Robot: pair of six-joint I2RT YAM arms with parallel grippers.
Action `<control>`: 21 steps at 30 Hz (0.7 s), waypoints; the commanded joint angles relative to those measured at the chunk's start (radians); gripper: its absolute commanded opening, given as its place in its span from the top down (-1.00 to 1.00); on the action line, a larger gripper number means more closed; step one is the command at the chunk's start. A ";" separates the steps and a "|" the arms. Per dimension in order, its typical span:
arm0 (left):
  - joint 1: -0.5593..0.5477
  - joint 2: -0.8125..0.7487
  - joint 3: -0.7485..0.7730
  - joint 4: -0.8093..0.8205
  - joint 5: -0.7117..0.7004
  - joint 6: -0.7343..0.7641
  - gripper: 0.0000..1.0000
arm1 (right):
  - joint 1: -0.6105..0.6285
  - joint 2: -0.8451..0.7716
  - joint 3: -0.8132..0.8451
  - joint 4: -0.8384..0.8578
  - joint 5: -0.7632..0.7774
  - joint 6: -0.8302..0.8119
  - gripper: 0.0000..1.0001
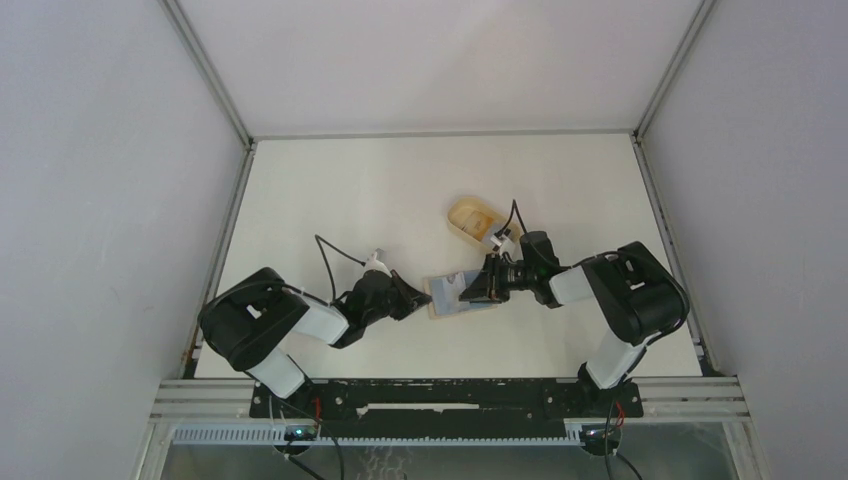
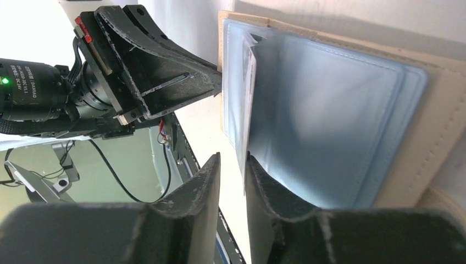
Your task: Take the credit cards out of the card holder
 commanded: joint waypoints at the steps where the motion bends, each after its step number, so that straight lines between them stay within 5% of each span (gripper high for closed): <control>1: -0.001 0.040 -0.011 -0.173 -0.015 0.050 1.00 | -0.033 -0.047 -0.012 0.010 -0.037 -0.036 0.48; 7: 0.000 0.040 -0.013 -0.170 -0.015 0.049 1.00 | -0.068 -0.059 -0.019 -0.004 -0.046 -0.043 0.97; 16: 0.000 0.032 -0.023 -0.156 -0.018 0.049 1.00 | -0.225 -0.358 0.001 -0.407 0.059 -0.154 1.00; 21: 0.001 0.039 -0.020 -0.143 -0.011 0.056 1.00 | -0.244 -0.581 0.028 -0.425 0.214 -0.001 1.00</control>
